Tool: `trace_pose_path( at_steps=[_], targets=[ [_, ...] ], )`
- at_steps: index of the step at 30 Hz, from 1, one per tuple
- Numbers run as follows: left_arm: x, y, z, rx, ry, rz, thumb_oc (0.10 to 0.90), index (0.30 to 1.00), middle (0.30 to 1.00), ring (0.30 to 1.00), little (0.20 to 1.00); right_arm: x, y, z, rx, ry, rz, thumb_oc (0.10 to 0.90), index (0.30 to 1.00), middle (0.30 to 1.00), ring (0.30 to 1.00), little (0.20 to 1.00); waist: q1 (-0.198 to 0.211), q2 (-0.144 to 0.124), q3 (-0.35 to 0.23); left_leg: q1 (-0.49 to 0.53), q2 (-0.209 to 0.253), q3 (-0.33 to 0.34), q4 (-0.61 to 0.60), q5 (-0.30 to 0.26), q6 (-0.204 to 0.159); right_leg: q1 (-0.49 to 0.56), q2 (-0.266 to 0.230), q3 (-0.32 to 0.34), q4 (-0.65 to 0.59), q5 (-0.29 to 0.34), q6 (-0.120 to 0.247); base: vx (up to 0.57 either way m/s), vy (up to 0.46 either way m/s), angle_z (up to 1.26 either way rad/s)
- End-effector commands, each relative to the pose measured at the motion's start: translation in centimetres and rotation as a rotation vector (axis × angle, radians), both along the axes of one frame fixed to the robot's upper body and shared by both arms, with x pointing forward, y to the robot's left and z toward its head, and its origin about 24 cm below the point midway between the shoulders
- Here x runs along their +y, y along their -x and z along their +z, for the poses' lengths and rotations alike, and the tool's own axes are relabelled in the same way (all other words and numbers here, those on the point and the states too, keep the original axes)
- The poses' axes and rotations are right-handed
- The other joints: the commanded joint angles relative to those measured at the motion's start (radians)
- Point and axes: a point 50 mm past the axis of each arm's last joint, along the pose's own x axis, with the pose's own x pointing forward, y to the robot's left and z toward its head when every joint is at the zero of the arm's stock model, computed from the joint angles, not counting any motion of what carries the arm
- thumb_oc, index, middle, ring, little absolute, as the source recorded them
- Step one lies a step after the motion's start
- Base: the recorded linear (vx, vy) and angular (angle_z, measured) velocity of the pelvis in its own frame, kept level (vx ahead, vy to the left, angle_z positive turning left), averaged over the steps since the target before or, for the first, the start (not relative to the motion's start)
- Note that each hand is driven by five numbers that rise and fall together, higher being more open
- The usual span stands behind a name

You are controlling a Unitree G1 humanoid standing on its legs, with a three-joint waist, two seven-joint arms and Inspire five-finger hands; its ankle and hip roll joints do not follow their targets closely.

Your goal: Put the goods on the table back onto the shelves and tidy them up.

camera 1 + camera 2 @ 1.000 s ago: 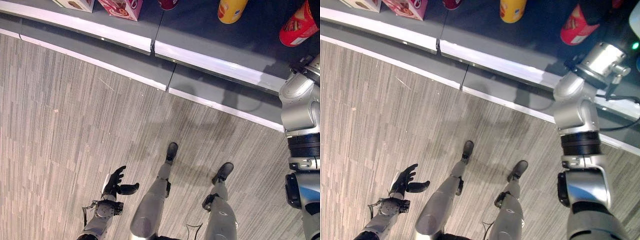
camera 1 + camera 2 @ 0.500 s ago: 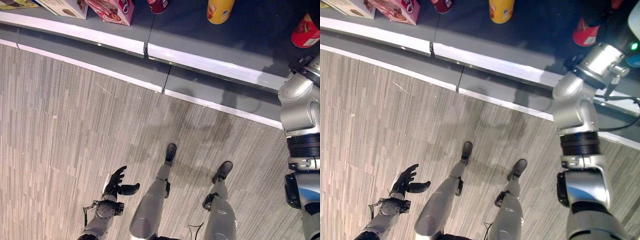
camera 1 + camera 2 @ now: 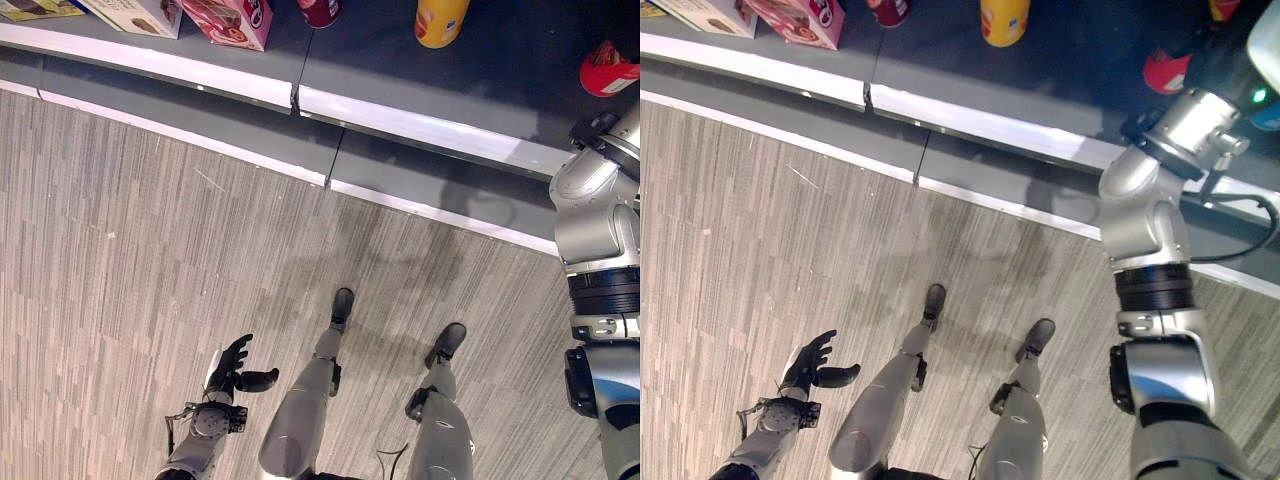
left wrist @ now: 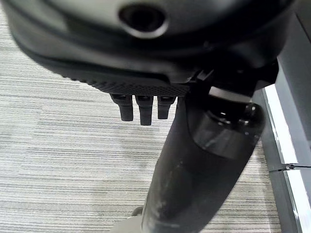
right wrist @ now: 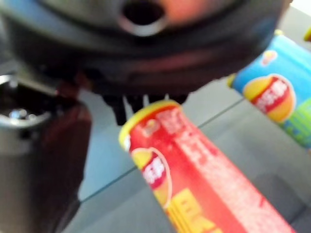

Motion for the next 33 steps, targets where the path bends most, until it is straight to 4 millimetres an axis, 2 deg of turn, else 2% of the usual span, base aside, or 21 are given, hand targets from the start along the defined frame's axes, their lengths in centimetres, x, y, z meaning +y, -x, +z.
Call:
trace_pose_path(
  at_steps=[1, 6, 11, 21, 22, 26, 33],
  targets=[
    [2.4, 2.5, -1.0, 0.064, -0.081, 0.061, 0.800, 0.900, 0.900, 0.900, 0.900, 1.6, 3.3, 4.7, -0.262, 0.128, 0.067, 0.800, 0.900, 0.900, 0.900, 0.900, -0.008, -0.010, -0.017, -0.027, -0.014, -0.019, 0.092, -0.099, -0.005, -0.071, -0.077, 0.083, 0.153, -0.069, 0.055, 0.00, 0.000, 0.00],
    [2.6, 2.6, -1.2, 0.075, -0.088, 0.061, 0.800, 0.900, 0.900, 0.900, 0.900, 1.9, 3.2, 4.6, -0.255, 0.132, 0.096, 0.800, 0.900, 0.900, 0.900, 0.900, -0.008, -0.014, -0.017, -0.007, -0.011, -0.019, 0.091, -0.102, -0.004, -0.050, -0.074, 0.084, 0.151, -0.070, 0.054, 0.00, 0.000, 0.00],
    [2.7, 2.4, -1.1, 0.079, -0.085, 0.061, 0.800, 0.900, 0.900, 0.900, 0.900, 1.9, 2.4, 3.7, -0.229, 0.047, 0.238, 0.800, 0.900, 0.900, 0.900, 0.900, -0.011, -0.026, -0.017, 0.013, -0.010, -0.021, 0.104, -0.106, -0.006, -0.023, -0.072, 0.082, 0.155, -0.073, 0.050, -0.01, -0.004, 0.01],
    [2.9, 2.8, -1.5, 0.110, -0.082, 0.071, 0.800, 0.900, 0.900, 0.900, 0.900, 2.1, 2.6, 2.9, -0.199, 0.074, 0.273, 0.800, 0.900, 0.900, 0.900, 0.900, -0.018, -0.040, -0.027, 0.064, 0.002, -0.012, 0.073, -0.098, -0.009, 0.022, -0.063, 0.077, 0.133, -0.066, 0.051, 0.00, 0.000, 0.00],
    [3.0, 3.1, -1.8, 0.134, -0.082, 0.078, 0.800, 0.900, 0.900, 0.900, 0.900, 2.3, 2.5, 2.1, -0.166, 0.081, 0.302, 0.800, 0.900, 0.900, 0.900, 0.900, -0.023, -0.052, -0.044, 0.082, 0.011, -0.008, 0.066, -0.100, -0.011, 0.039, -0.057, 0.078, 0.124, -0.067, 0.050, 0.04, -0.007, -0.03],
    [3.1, 3.3, -2.0, 0.150, -0.082, 0.083, 0.800, 0.900, 0.900, 0.900, 0.900, 2.3, 1.8, 0.9, -0.119, 0.033, 0.368, 0.800, 0.900, 0.900, 0.900, 0.900, -0.029, -0.069, -0.065, 0.099, 0.017, -0.001, 0.056, -0.099, -0.012, 0.051, -0.049, 0.079, 0.111, -0.060, 0.052, 0.02, -0.007, -0.05],
    [3.2, 3.6, -2.3, 0.168, -0.079, 0.092, 0.800, 0.900, 0.900, 0.900, 0.900, 1.9, 0.9, -0.3, -0.055, -0.029, 0.424, 0.800, 0.900, 0.900, 0.900, 0.900, -0.031, -0.077, -0.078, 0.118, 0.025, 0.008, 0.044, -0.097, -0.014, 0.057, -0.042, 0.089, 0.112, -0.065, 0.048, 0.00, -0.004, -0.02]
  ],
)
